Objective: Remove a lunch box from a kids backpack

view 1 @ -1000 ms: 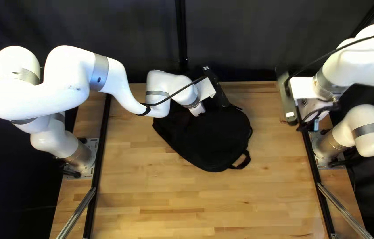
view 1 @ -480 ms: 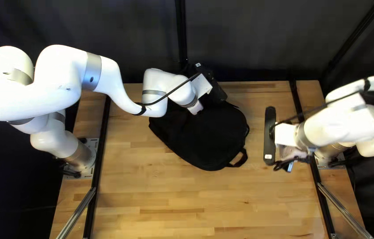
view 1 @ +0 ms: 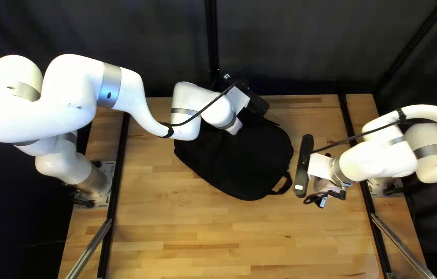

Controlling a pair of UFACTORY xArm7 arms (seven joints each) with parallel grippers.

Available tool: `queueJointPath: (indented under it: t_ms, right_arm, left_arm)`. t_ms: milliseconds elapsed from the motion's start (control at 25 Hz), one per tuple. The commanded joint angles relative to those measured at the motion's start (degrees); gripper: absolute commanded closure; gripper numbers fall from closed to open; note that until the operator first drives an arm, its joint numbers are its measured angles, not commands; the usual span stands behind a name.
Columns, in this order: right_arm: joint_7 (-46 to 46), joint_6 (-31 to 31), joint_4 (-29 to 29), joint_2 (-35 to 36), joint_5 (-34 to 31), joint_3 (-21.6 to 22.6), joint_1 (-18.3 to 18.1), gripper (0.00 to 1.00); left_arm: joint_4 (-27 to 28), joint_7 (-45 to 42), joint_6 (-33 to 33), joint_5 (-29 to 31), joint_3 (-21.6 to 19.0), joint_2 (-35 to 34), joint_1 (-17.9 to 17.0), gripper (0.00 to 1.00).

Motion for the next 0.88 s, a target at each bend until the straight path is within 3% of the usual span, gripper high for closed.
queueJointPath:
  t_ms: [40, 200, 480, 600, 880]
  right_arm:
    - [-0.3, 0.9, -0.9, -1.8, 0.7, -0.5, 0.5, 0.00]
    - [0.7, 0.1, -2.6, -2.9, 1.4, -0.2, 1.0, 0.00]
    - [-2.2, -10.2, -8.0, 0.6, 0.0, -2.4, -1.6, 0.00]
    - [-6.5, -12.4, -11.7, -1.9, -0.6, -6.0, -2.8, 0.00]
    - [-25.6, -14.3, -17.1, -9.7, -2.7, -19.9, -5.0, 0.00]
  left_arm:
    - [2.0, -3.4, 3.3, -1.1, 0.1, -0.3, -0.2, 1.00]
    - [4.7, -6.7, 4.1, -2.4, 0.5, 1.6, 0.1, 1.00]
    - [9.2, -11.5, 5.5, -5.1, 0.7, 4.3, 0.1, 1.00]
    - [9.8, -12.1, 5.6, -6.3, 0.3, 4.7, -0.2, 1.00]
    - [8.8, -11.2, 4.4, -8.0, -0.1, 4.6, 0.0, 1.00]
